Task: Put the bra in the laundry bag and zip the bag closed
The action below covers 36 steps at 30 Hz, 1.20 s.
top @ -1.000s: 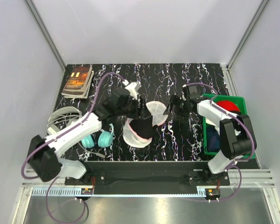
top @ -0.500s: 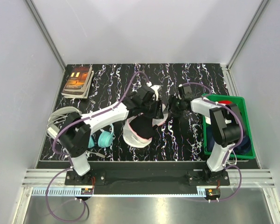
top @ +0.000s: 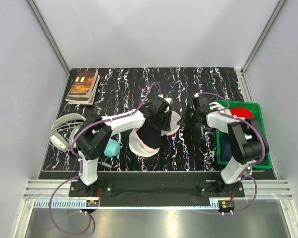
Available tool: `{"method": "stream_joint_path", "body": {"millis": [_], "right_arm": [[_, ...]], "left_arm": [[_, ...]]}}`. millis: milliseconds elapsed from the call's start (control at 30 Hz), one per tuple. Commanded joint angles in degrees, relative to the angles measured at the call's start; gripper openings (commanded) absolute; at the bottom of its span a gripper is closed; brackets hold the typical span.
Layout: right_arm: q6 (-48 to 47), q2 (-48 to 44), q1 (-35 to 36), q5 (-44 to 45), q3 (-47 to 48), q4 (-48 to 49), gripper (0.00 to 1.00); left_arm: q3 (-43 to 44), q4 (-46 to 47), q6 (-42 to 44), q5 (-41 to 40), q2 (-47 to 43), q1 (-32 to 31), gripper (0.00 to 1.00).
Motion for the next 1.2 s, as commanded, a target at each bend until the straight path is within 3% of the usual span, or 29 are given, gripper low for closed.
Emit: {"method": "stream_joint_path", "body": {"millis": [0,133,300,633,933,1167], "right_arm": [[1.19,-10.24,1.06,3.92,-2.76,-1.27,0.0],[-0.04,-19.37,1.94,6.38,-4.87,-6.21,0.0],[-0.92,-28.34,2.91,9.29,-6.46,-11.57,0.0],[-4.35,-39.08,3.18,14.65,-1.89,-24.67,0.0],[-6.19,-45.94,3.35,12.39,6.98,-34.5,0.0],[-4.52,-46.9,4.66,4.1,8.92,-34.6,0.0]], "left_arm": [[-1.64,1.18,0.38,-5.11,-1.27,0.07,0.31],[-7.6,2.32,-1.37,-5.3,-5.39,-0.02,0.23],[-13.58,3.99,-2.69,-5.03,-11.82,-0.28,0.2],[-20.1,4.87,-2.7,-5.65,-18.67,-0.46,0.15],[-22.39,6.19,-4.19,-5.74,-19.65,-0.46,0.11],[-17.21,8.82,-5.07,-0.65,-10.96,-0.55,0.11]]}}
